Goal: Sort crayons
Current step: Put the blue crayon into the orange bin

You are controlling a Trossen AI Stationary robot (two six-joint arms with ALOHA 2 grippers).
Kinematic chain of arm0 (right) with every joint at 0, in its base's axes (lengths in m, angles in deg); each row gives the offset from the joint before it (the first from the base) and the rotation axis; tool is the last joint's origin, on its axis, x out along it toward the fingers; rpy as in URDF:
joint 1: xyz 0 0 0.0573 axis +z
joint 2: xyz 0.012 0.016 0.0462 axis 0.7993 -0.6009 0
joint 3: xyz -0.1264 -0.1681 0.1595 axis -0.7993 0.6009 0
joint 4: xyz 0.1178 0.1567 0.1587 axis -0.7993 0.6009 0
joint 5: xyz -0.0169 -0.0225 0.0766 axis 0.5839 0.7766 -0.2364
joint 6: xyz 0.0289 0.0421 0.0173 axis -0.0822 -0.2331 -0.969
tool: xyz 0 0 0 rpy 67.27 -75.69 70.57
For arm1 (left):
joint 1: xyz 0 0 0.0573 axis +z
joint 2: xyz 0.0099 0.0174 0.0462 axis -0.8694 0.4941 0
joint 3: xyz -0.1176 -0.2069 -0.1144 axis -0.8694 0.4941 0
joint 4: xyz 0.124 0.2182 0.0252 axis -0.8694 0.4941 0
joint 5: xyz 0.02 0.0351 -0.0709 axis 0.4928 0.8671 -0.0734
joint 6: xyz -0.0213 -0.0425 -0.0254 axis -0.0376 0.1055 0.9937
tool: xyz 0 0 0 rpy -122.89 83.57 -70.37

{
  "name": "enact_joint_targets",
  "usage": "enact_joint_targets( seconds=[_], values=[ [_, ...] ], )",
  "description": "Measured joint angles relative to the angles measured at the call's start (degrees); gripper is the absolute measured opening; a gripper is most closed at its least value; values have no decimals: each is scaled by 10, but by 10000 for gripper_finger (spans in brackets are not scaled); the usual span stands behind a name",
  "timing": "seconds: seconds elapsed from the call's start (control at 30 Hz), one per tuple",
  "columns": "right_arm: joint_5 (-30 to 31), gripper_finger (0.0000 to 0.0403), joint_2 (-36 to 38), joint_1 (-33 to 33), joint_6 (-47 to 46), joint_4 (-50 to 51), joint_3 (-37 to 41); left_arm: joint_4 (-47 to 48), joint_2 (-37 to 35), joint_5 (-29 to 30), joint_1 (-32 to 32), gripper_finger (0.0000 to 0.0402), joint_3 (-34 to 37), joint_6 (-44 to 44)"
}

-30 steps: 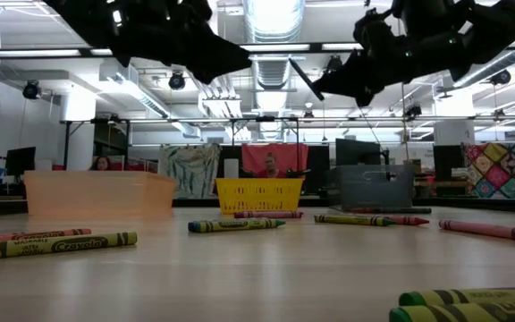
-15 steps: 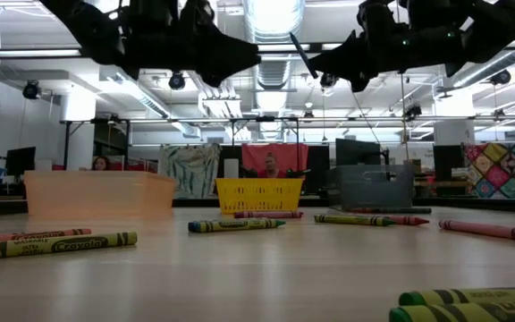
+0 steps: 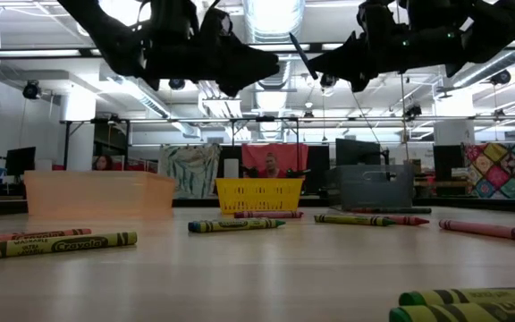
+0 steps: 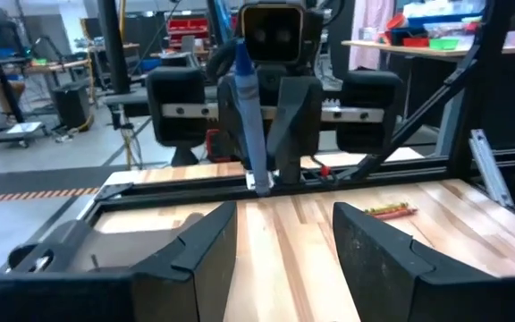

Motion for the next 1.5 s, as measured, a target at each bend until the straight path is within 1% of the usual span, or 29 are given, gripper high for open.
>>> enact_joint_targets(
  seconds=[0.27, 0.73, 0.97, 1.17, 1.33, 1.5],
  values=[
    [0, 8, 0, 0, 1, -1, 0, -26, 23, -2, -4, 168, -21, 2],
    [0, 8, 0, 0, 4, 1, 0, -35, 24, -2, -7, 168, -33, 2],
    [0, 9, 0, 0, 10, 1, 0, -74, 24, -2, -8, 168, -34, 17],
    [0, 9, 0, 0, 16, 1, 0, -74, 24, 7, -7, 168, -34, 25],
    [0, 9, 0, 0, 31, 1, -3, -102, 38, 9, -7, 168, -34, 26],
    [0, 9, 0, 0, 46, 1, -16, -125, 51, 14, -7, 168, -34, 46]
  ],
)
